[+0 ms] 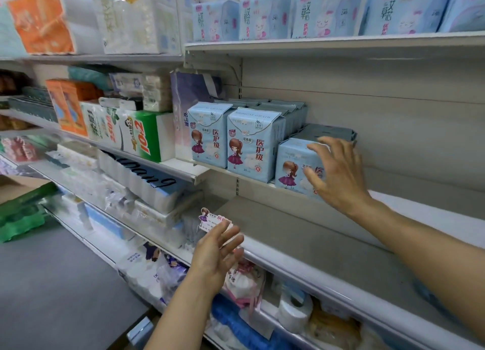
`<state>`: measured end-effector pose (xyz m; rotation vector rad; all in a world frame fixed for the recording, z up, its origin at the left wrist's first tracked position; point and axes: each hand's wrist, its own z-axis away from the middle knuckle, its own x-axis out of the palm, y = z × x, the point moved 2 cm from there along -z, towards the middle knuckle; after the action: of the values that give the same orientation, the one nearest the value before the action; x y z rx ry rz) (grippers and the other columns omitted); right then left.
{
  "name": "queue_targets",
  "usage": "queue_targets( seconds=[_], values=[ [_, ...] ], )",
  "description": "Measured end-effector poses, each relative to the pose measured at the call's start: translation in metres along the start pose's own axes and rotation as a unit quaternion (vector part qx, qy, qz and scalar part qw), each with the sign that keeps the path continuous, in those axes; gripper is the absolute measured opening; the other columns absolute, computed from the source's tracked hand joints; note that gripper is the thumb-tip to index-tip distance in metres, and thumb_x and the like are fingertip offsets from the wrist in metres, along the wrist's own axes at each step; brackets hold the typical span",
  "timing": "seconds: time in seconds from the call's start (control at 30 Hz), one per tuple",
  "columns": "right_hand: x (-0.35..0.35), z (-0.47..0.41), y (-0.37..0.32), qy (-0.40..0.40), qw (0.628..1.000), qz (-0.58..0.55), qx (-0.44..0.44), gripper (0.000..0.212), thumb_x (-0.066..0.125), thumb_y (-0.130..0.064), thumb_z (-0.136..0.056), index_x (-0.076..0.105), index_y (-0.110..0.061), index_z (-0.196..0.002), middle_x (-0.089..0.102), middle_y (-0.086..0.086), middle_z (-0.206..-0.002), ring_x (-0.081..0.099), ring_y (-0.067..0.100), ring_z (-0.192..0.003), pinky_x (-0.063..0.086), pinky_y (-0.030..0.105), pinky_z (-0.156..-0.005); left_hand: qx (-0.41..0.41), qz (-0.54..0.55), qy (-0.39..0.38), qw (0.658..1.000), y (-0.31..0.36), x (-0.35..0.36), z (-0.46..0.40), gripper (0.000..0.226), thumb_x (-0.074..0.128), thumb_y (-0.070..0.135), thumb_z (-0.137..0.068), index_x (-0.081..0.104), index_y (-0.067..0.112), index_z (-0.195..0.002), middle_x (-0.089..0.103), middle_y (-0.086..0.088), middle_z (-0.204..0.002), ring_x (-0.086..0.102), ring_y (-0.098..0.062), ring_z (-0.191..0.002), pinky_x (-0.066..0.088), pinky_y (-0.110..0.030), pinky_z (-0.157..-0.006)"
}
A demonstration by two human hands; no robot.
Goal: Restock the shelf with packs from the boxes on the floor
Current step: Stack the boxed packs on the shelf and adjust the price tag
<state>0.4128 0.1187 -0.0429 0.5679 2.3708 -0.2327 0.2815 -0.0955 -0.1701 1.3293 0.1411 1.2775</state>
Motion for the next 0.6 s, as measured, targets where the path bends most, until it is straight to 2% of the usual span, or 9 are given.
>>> queue_targets(
  seconds=[0.07, 0.2, 0.33, 0.43, 0.5, 0.6],
  values=[
    [0.003, 0.009, -0.018, 0.008, 0.997, -0.057, -0.059, 0.039, 0.059, -0.031, -0.083, 0.061, -0.012, -0.117, 0.055, 0.009, -0.122, 0.042, 0.024, -0.113, 0.041, 0.046, -0.092, -0.004, 0.015, 0.022, 1.000, -0.002, -0.009, 0.004, 0.014, 0.059, 0.021, -0.097, 0.065, 0.011, -0.104, 0.072, -0.007, -0.100, 0.067, -0.020, -0.082, 0.053, -0.035, -0.069],
    [0.023, 0.033, -0.054, -0.074, 0.979, -0.128, -0.138, 0.022, 0.060, -0.025, -0.085, 0.064, -0.015, -0.104, 0.058, 0.003, -0.110, 0.051, 0.022, -0.106, 0.047, 0.039, -0.083, -0.017, 0.021, 0.063, 0.998, -0.009, -0.033, 0.009, 0.009, 0.059, 0.019, -0.096, 0.065, 0.013, -0.096, 0.072, -0.006, -0.096, 0.066, -0.020, -0.080, 0.051, -0.034, -0.068],
    [0.052, 0.063, -0.087, -0.175, 0.960, -0.169, -0.141, 0.018, 0.062, -0.026, -0.090, 0.065, -0.019, -0.106, 0.056, -0.001, -0.115, 0.052, 0.018, -0.106, 0.039, 0.028, -0.074, -0.024, 0.033, 0.109, 0.993, -0.010, -0.071, 0.008, 0.009, 0.059, 0.020, -0.096, 0.064, 0.012, -0.098, 0.071, -0.006, -0.093, 0.065, -0.020, -0.081, 0.052, -0.033, -0.068],
    [0.081, 0.070, -0.106, -0.229, 0.943, -0.205, -0.127, 0.018, 0.060, -0.030, -0.090, 0.065, -0.022, -0.105, 0.053, -0.004, -0.114, 0.050, 0.016, -0.106, 0.047, 0.038, -0.080, -0.032, 0.049, 0.127, 0.990, -0.002, -0.092, 0.003, 0.009, 0.058, 0.019, -0.096, 0.063, 0.012, -0.096, 0.071, -0.005, -0.089, 0.065, -0.018, -0.077, 0.054, -0.029, -0.059],
    [0.103, 0.069, -0.121, -0.266, 0.934, -0.213, -0.110, 0.018, 0.061, -0.031, -0.089, 0.064, -0.024, -0.105, 0.050, -0.007, -0.115, 0.047, 0.013, -0.108, 0.048, 0.044, -0.083, -0.035, 0.066, 0.137, 0.988, 0.004, -0.110, -0.006, 0.012, 0.058, 0.020, -0.096, 0.063, 0.012, -0.103, 0.071, -0.005, -0.091, 0.065, -0.018, -0.078, 0.056, -0.027, -0.054],
    [0.139, 0.066, -0.151, -0.320, 0.914, -0.225, -0.101, 0.019, 0.062, -0.029, -0.088, 0.064, -0.023, -0.106, 0.050, -0.003, -0.115, 0.046, 0.016, -0.112, 0.047, 0.044, -0.087, -0.043, 0.076, 0.159, 0.983, 0.013, -0.147, -0.018, 0.018, 0.058, 0.021, -0.096, 0.063, 0.013, -0.112, 0.071, -0.003, -0.094, 0.066, -0.017, -0.082, 0.056, -0.030, -0.060]
  ],
)
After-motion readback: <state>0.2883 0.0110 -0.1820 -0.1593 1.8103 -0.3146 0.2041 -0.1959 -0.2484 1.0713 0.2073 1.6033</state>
